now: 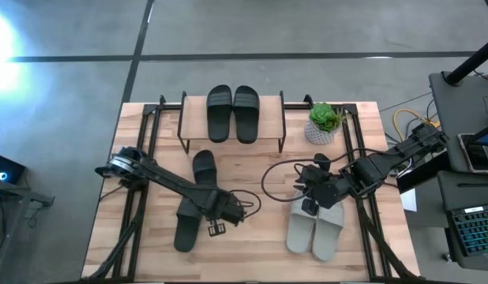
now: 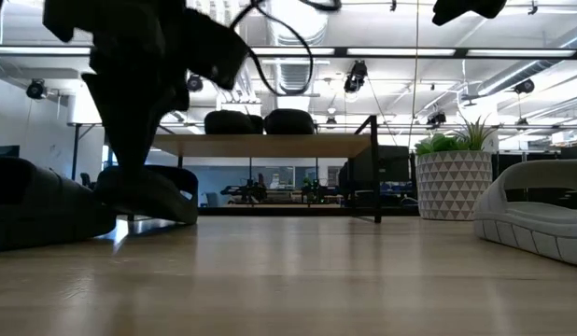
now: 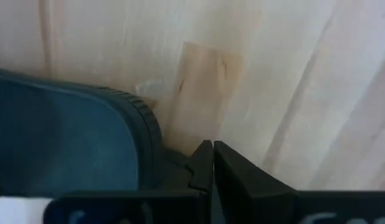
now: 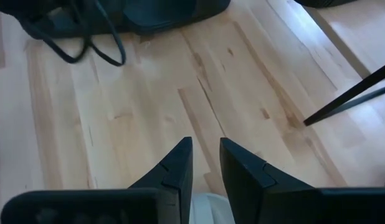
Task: Pick and place slides into the shelf
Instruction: Put the black slide under the shelf
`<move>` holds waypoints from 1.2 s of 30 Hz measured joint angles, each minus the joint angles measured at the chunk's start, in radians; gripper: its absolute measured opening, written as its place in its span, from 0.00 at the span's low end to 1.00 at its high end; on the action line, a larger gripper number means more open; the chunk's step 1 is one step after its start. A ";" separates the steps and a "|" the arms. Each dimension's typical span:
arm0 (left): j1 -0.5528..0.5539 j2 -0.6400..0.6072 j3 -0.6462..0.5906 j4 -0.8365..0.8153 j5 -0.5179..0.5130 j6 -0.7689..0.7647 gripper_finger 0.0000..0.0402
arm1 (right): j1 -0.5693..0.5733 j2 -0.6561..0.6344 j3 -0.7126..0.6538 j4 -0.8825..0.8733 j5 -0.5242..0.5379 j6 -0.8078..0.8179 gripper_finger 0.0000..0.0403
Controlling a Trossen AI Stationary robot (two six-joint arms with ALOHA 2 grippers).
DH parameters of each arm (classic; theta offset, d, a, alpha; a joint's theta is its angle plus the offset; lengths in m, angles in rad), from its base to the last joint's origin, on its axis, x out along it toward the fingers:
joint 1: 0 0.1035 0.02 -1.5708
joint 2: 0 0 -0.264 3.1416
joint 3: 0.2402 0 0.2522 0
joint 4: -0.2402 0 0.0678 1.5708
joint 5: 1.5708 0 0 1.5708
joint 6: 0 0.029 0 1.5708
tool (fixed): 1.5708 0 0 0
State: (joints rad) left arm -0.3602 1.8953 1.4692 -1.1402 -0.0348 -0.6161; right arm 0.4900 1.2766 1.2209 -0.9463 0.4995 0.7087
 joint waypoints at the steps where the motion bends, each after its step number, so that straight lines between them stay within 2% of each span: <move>1: 0.006 0.005 -0.002 0.000 0.005 0.013 0.00 | 0.000 0.000 0.000 0.000 0.000 0.004 0.18; 11: 0.066 0.014 -0.040 -0.037 0.024 0.056 0.00 | 0.000 0.000 0.000 0.000 -0.001 0.051 0.18; 19: 0.090 0.009 -0.116 -0.049 0.019 0.079 0.00 | 0.000 0.000 0.000 -0.001 -0.001 0.050 0.18; 31: 0.200 0.004 -0.188 -0.047 -0.175 0.154 0.00 | -0.013 0.000 0.000 -0.016 0.000 0.050 0.18; 36: 0.270 0.004 -0.244 -0.045 -0.208 0.209 0.00 | -0.013 0.000 0.000 -0.015 -0.001 0.050 0.18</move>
State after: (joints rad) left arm -0.0898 1.8992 1.2250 -1.1851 -0.2428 -0.4072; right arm 0.4770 1.2770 1.2209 -0.9615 0.4990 0.7589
